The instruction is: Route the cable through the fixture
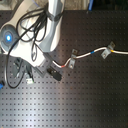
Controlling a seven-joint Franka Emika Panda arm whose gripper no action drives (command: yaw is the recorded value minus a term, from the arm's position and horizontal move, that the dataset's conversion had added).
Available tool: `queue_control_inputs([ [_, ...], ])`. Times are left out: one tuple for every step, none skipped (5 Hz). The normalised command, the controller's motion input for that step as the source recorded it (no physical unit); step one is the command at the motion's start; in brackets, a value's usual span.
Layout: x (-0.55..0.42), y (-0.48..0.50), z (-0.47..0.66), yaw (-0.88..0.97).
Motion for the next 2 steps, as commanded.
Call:
queue_control_inputs([
  [-0.164,-0.050,0.38,0.05],
  [-0.111,-0.144,0.35,0.05],
])
